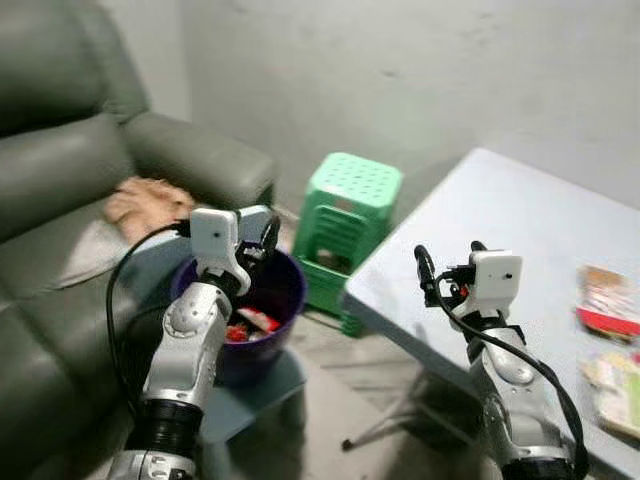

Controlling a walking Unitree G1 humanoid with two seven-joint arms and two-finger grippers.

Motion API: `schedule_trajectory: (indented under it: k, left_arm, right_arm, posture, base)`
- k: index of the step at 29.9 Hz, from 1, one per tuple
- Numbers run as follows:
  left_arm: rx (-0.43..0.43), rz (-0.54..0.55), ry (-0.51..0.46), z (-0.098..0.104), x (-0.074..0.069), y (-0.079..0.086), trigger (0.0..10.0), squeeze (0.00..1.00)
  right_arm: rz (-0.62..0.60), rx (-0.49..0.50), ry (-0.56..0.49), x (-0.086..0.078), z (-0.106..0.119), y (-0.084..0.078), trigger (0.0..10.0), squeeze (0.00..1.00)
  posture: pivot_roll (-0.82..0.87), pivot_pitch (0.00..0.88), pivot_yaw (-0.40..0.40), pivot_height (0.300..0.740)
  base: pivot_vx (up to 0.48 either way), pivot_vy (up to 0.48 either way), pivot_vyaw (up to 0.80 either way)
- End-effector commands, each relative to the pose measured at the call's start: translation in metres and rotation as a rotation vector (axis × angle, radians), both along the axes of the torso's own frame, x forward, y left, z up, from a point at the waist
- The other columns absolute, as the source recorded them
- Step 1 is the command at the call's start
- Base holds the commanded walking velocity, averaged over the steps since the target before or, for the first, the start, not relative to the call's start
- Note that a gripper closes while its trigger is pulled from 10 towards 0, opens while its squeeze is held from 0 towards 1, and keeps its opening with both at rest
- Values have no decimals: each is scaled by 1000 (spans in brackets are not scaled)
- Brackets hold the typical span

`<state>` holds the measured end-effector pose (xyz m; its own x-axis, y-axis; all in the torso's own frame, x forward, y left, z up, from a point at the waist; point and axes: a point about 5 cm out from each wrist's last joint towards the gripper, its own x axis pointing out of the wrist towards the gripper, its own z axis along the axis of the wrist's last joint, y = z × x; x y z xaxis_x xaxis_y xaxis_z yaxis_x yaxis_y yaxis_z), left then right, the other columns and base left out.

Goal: Picking trash to rubbish bin

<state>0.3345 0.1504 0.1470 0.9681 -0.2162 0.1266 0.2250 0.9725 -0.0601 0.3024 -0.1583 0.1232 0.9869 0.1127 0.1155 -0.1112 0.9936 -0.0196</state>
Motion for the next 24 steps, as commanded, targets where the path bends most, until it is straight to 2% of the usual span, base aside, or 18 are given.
schedule_trajectory:
  k: [1,6,10,18,24]
  left_arm:
    - [3,-24,-12,4,1,-10,10000,0]
    - [18,-33,-10,3,0,-12,10000,0]
    - [67,-64,-16,-1,-4,-19,10000,0]
    - [79,-109,-10,-4,-7,-29,10000,0]
    - [78,-122,12,-7,-9,-31,10000,0]
  right_arm:
    - [-22,-19,-12,1,5,-8,10000,0]
    - [-23,-21,-10,0,5,-9,10000,0]
    - [-27,-24,-8,-1,4,-10,10000,0]
    - [-36,-24,-15,-3,5,-11,10000,0]
    - [-32,-8,-39,-7,7,-9,10000,0]
  posture:
    - [-11,0,-75,740]
    - [-13,0,-76,740]
    - [-18,0,-75,740]
    - [-25,0,-71,740]
    - [-32,0,-68,740]
  base:
    - [0,0,-775]
    - [0,0,-774]
    - [0,0,-772]
    - [0,0,-774]
    - [0,0,0]
